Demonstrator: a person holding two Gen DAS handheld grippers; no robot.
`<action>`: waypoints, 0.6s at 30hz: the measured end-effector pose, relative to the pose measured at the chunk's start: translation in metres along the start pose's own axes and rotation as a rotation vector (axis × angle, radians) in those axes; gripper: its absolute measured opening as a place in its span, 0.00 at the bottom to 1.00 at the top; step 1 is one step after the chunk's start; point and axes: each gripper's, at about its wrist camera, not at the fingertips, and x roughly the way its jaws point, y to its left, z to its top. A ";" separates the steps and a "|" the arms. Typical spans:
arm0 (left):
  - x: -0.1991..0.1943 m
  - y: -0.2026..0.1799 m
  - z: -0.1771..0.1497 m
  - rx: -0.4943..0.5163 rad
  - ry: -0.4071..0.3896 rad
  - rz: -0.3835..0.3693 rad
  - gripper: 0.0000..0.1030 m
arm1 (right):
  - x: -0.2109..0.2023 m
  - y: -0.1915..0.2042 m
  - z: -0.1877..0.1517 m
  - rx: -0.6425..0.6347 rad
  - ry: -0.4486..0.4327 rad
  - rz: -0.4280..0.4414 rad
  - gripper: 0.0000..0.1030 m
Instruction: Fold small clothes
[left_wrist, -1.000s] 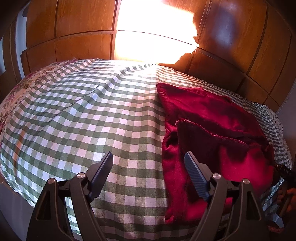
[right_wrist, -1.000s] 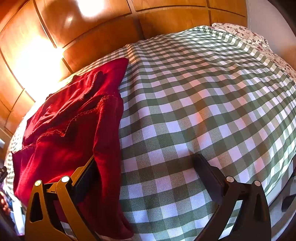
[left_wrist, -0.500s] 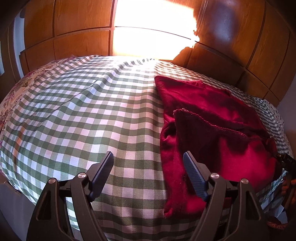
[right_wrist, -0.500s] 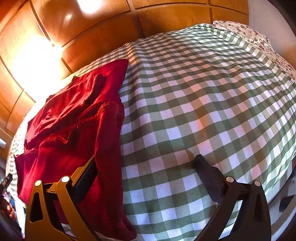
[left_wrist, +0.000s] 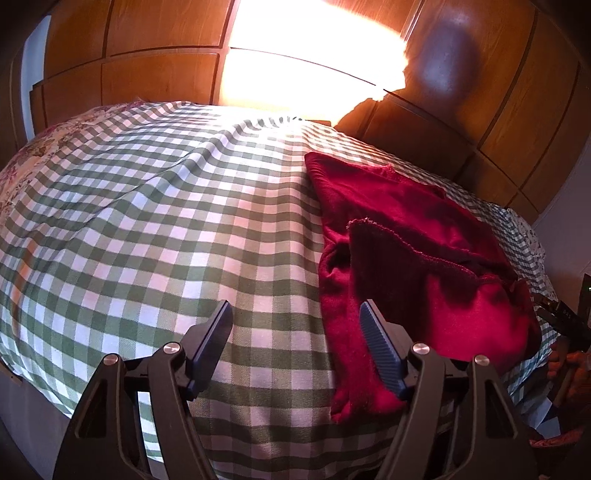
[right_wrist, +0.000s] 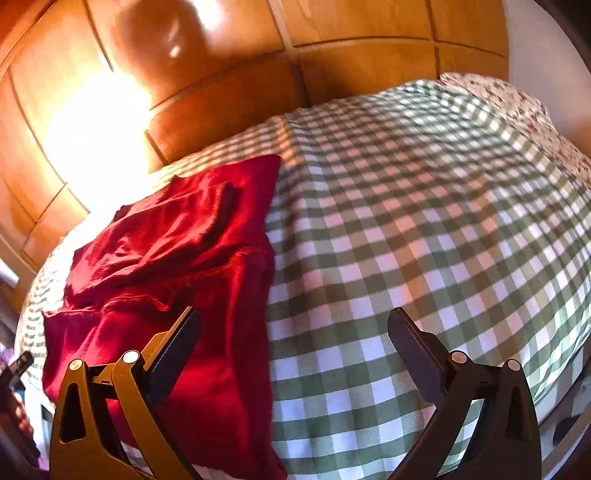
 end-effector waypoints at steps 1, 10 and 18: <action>0.002 -0.003 0.003 0.008 -0.001 -0.010 0.68 | -0.001 0.002 0.001 -0.005 -0.002 0.012 0.97; 0.052 -0.052 0.029 0.137 0.046 -0.091 0.64 | 0.004 0.020 0.011 -0.100 0.014 0.038 0.72; 0.070 -0.055 0.038 0.088 0.077 -0.156 0.13 | 0.034 0.028 0.020 -0.122 0.058 0.049 0.57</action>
